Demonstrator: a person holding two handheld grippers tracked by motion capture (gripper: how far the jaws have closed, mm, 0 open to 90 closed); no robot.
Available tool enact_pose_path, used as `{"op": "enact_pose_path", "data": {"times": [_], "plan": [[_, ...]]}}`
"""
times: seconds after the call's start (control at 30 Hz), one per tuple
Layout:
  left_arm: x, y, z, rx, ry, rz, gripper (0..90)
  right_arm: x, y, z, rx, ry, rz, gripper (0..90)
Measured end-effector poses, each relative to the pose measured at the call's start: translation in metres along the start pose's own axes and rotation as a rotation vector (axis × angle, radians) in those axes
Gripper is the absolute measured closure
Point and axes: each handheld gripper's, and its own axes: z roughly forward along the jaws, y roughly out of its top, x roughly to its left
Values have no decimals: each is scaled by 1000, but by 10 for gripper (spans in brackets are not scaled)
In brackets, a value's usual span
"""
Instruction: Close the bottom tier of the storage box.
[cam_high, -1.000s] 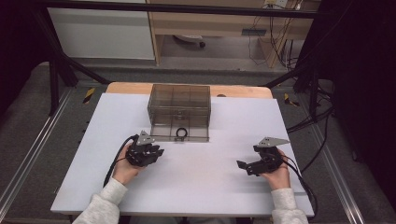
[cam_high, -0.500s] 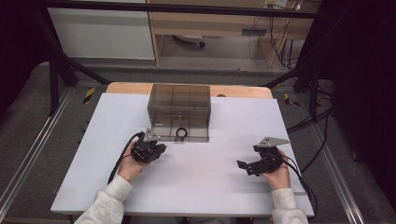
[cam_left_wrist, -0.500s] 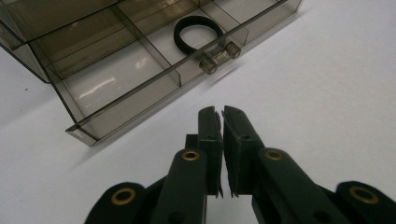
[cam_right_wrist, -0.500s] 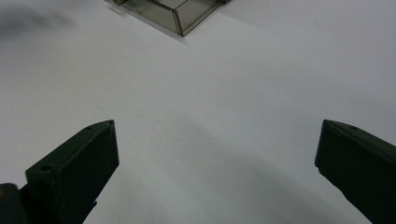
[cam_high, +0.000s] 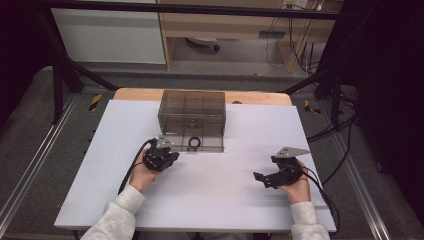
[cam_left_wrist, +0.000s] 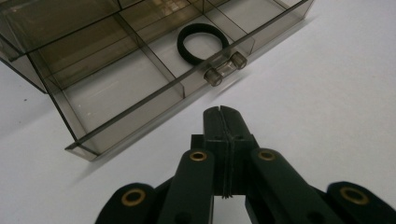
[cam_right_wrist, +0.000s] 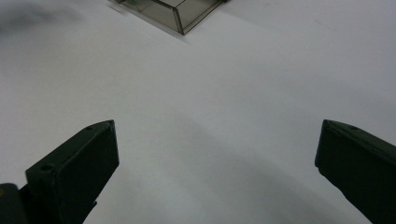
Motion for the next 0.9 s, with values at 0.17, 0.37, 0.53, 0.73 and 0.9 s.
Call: {"op": "enact_pose_path", "data": {"times": [0.17, 0.37, 0.53, 0.73, 0.9], "plan": [[-1, 5, 4, -1, 6, 5, 895, 0, 0, 0, -5, 1, 0, 4], [-1, 9, 10, 3, 10, 4, 895, 0, 0, 0, -2, 0, 1, 4], [0, 13, 14, -4, 16, -3, 895, 0, 0, 0, -5, 0, 1, 4], [3, 14, 21, 10, 20, -13, 895, 0, 0, 0, -4, 0, -2, 4], [4, 14, 27, 16, 22, -15, 895, 0, 0, 0, -3, -1, -2, 4]]}}
